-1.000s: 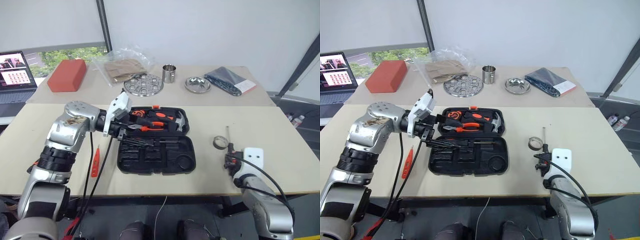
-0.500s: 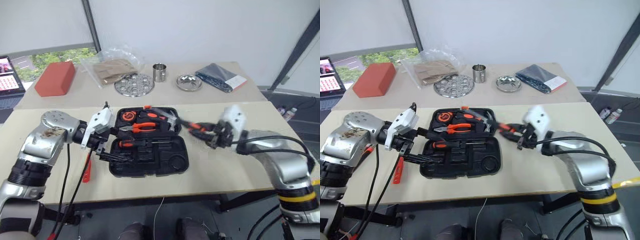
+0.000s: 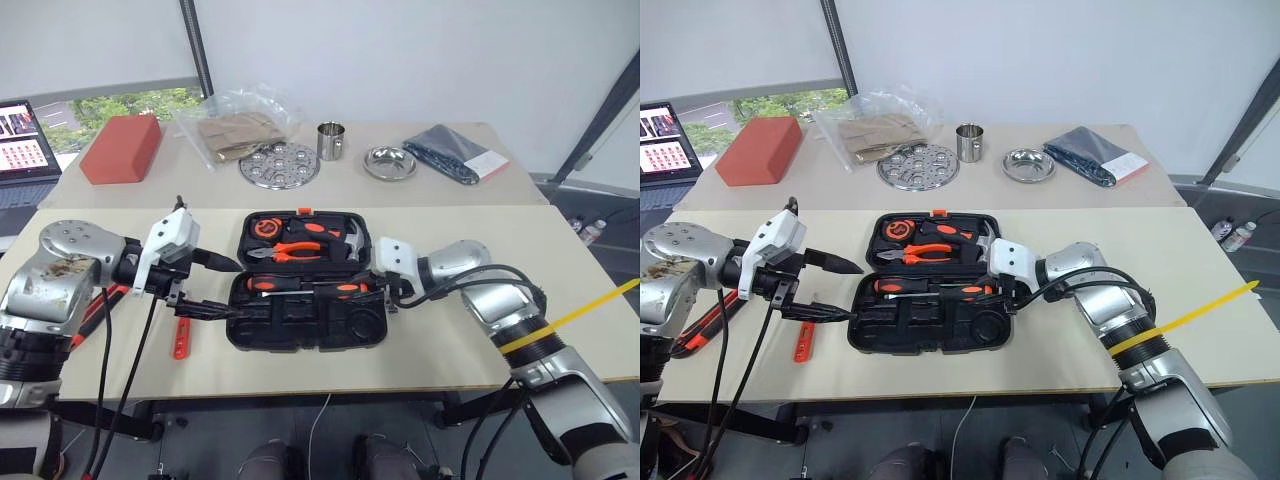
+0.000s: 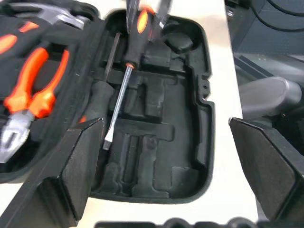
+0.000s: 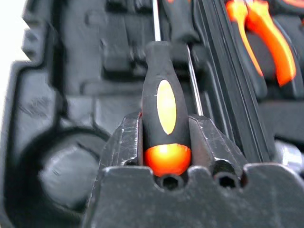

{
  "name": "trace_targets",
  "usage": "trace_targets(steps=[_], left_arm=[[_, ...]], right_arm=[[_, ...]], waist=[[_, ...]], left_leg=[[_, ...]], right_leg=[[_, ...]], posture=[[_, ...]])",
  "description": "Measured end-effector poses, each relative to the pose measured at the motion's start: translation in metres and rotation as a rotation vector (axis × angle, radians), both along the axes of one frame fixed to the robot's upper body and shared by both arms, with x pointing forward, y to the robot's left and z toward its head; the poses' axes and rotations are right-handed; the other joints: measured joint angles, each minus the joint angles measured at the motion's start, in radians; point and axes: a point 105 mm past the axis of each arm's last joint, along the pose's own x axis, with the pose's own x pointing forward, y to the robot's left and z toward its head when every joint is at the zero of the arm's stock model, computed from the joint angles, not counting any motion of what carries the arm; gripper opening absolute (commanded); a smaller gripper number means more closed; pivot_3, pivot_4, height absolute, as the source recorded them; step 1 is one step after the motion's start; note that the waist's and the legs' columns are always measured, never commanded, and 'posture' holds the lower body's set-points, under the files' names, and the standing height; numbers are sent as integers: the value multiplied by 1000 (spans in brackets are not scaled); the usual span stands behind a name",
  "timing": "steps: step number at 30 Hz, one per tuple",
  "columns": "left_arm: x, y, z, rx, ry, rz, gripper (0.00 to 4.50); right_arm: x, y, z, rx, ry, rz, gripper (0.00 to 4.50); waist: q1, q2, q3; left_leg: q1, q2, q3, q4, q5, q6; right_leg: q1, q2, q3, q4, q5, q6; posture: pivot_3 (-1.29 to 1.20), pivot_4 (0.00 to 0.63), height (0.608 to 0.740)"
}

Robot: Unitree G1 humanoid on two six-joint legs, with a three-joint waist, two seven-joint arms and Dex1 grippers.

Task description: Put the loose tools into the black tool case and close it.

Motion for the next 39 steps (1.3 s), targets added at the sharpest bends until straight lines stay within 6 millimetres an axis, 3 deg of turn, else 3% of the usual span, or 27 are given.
trace_targets(steps=[5,7,12,18,20,26,31,32,36,39], left_arm=[[1,-1,1,-11,-1,6,4500],[1,-1,1,-13,-1,7,4500],[2,0,0,-12,-7,13,4500],[4,2,-1,-12,-14,23,4500],[4,3,-2,-10,-10,30,4500],[-2,13,-25,-12,47,119,4500],[-26,37,-27,-61,54,311,4500],[-35,45,-30,-72,70,368,4500],[-73,76,-40,-108,91,623,4500],[-104,101,-52,-148,122,830,4500]], right_arm=[[4,8,5,66,39,-34,4452],[4,11,12,133,76,-52,4452],[3,27,27,219,95,-53,2841],[0,50,2,138,92,-39,686],[1,53,-6,105,69,-49,196],[2,59,-11,43,-27,-18,196],[-4,53,0,170,60,-41,196],[-7,49,9,211,80,-45,719],[-25,34,56,347,124,-12,1854],[-46,31,73,376,164,60,3021]], waist=[[-3,0,0],[-3,0,0],[-3,0,0],[-3,0,0],[-3,0,0],[-11,-2,-2],[-16,-2,-2],[-18,-2,-2],[-23,-2,-2],[-24,-2,-2]], left_leg=[[0,1,0,0,1,-1],[0,1,0,0,1,-1],[0,1,0,0,1,-1],[0,0,0,0,1,-1],[0,0,1,-1,1,-1],[7,1,1,-3,2,-4],[6,1,1,-6,3,-5],[5,1,0,-7,3,-5],[7,1,-1,-10,2,-6],[9,2,-1,-10,1,-9]], right_leg=[[0,1,0,1,0,0],[0,1,0,1,0,0],[0,1,0,1,0,-1],[-1,1,0,1,0,-1],[-1,1,0,1,0,-1],[3,1,1,1,0,-1],[0,0,3,1,1,-3],[-1,0,3,1,1,-3],[0,-1,2,-1,0,-4],[1,-1,2,-1,0,-5]], posture=[[0,150,734],[0,150,734],[0,150,734],[0,150,734],[0,150,734],[0,150,734],[0,150,734],[0,150,734],[0,150,734],[0,150,734]])
